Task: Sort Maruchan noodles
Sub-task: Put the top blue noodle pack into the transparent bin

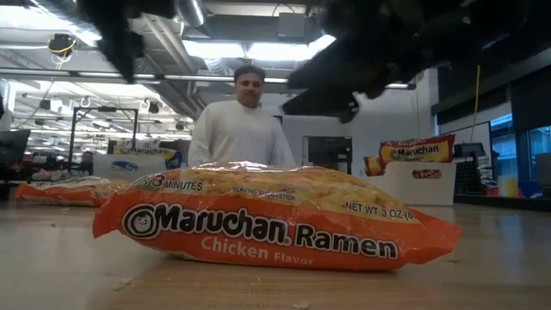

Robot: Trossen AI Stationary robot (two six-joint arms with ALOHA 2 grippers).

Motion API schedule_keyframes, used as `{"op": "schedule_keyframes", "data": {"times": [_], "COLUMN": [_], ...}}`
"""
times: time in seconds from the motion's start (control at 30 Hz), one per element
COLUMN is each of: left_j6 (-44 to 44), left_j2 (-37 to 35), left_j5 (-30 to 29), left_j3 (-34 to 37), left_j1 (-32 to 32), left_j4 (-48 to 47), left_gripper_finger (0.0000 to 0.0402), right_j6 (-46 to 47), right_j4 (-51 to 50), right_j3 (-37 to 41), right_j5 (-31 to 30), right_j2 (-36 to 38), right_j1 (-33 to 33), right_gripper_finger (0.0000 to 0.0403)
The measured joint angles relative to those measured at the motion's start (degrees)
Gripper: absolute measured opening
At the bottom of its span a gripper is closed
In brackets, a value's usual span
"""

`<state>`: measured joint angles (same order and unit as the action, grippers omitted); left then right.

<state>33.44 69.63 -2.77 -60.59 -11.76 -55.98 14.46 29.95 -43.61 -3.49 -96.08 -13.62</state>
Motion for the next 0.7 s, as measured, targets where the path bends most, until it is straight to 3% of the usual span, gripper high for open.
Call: {"op": "schedule_keyframes", "data": {"times": [0.17,0.47,0.7], "left_j6": [15.3,43.8,64.7], "left_j2": [0.0,0.0,0.2], "left_j5": [-5.0,-13.5,-13.0], "left_j3": [2.0,5.0,9.1], "left_j1": [-14.2,-36.1,-47.3], "left_j4": [-1.2,-1.0,-0.8], "left_gripper_finger": [0.0197,0.0197,0.0197], "right_j6": [-1.8,-4.3,-4.5], "right_j4": [-0.7,-3.2,-5.2], "right_j3": [-8.3,-22.6,-34.8], "right_j5": [4.4,6.7,9.8], "right_j2": [-7.0,-17.0,-26.8], "right_j1": [0.0,0.1,0.1], "right_gripper_finger": [0.025,0.025,0.025]}}
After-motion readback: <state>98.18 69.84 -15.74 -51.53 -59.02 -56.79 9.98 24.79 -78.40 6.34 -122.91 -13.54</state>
